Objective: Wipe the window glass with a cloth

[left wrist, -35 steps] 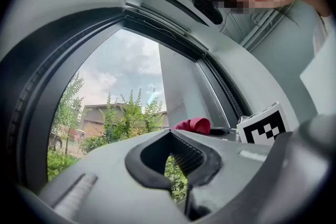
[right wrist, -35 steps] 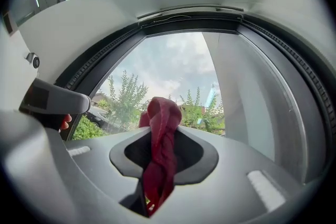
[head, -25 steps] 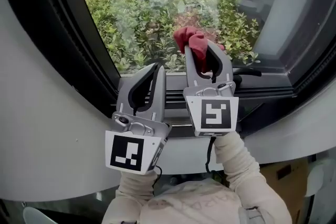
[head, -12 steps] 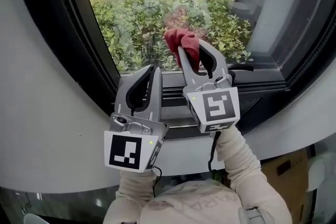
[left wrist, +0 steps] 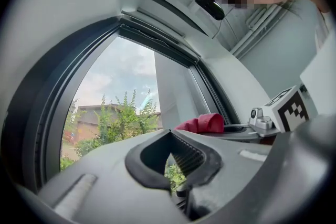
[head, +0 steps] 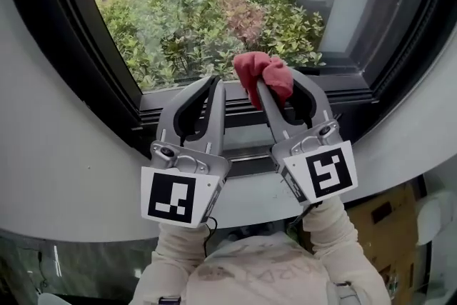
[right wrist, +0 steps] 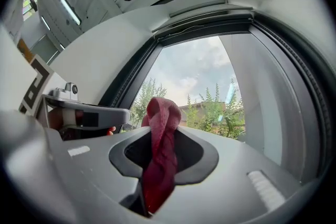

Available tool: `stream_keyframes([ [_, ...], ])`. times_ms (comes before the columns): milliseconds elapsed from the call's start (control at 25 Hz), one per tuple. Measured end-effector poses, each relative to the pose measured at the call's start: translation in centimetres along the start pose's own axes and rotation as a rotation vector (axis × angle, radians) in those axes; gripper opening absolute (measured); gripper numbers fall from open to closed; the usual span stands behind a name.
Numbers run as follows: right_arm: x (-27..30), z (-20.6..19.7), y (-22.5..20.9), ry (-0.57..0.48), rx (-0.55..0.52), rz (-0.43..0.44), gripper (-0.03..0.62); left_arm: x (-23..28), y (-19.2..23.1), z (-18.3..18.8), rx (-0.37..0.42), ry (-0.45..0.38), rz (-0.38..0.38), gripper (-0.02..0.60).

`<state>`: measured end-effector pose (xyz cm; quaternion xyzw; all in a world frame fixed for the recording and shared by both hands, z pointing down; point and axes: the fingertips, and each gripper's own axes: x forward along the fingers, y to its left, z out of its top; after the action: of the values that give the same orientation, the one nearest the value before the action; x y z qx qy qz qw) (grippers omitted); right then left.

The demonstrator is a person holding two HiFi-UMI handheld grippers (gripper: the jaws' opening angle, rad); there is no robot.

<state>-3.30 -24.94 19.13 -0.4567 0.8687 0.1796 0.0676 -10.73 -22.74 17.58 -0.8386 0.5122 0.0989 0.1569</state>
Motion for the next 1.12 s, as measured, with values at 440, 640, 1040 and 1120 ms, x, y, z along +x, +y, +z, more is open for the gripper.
stream_keyframes([
  [440,-5.4,0.1,-1.4,-0.013,0.067,-0.020,0.117,-0.3,-5.4,-0.5,-0.010,0.026,-0.056,0.000],
  [640,-6.0,1.1,-1.4,-0.033,0.098,0.000,0.117,-0.9,-6.1,-0.1,-0.013,0.022,-0.052,0.000],
  [1040,-7.0,1.8,-1.2,-0.042,0.122,0.025,0.117,-1.1,-7.1,0.6,-0.007,0.020,-0.047,0.000],
  [1120,-7.1,2.0,-1.2,-0.045,0.120,0.024,0.117,-1.1,-7.3,0.7,-0.006,0.019,-0.050,0.000],
])
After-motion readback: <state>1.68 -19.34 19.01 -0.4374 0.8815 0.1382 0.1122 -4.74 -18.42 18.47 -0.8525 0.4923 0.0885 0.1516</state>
